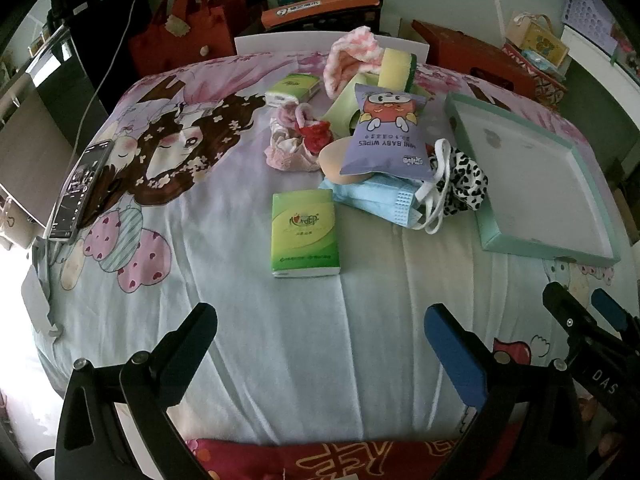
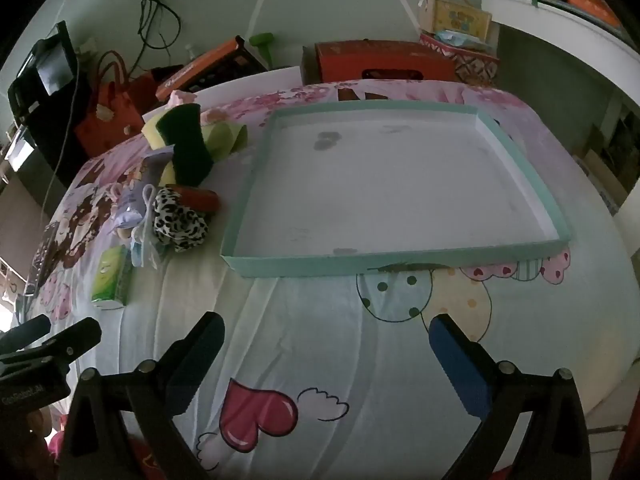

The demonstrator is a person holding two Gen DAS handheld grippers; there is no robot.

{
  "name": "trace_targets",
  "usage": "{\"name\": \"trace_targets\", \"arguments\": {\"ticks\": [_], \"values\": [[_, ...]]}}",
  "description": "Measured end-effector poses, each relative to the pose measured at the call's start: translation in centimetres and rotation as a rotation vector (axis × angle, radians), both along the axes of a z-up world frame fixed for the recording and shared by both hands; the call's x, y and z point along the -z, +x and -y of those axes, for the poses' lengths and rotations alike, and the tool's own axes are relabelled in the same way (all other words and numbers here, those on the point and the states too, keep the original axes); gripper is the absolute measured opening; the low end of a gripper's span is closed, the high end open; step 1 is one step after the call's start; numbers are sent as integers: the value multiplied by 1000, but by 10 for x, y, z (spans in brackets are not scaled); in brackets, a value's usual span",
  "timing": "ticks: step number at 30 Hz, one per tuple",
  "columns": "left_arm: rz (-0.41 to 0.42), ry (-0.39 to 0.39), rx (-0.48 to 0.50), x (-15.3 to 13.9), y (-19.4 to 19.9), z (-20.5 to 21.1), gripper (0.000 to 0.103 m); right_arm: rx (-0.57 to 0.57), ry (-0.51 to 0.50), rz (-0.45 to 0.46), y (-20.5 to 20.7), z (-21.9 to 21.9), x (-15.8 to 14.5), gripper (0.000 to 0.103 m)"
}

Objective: Organize soft objects

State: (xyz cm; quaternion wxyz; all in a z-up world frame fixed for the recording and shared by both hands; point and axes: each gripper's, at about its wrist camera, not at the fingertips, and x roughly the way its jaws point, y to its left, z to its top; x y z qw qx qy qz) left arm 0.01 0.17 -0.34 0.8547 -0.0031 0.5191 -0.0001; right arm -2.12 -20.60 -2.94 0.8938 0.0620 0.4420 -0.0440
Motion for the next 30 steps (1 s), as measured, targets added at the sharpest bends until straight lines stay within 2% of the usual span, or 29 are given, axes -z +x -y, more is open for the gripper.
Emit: {"name": "trace_targets", "arguments": {"ticks": [30], "values": [[-5, 9, -5, 2, 0, -1, 103, 6, 8, -9, 0, 2, 2, 103]]}}
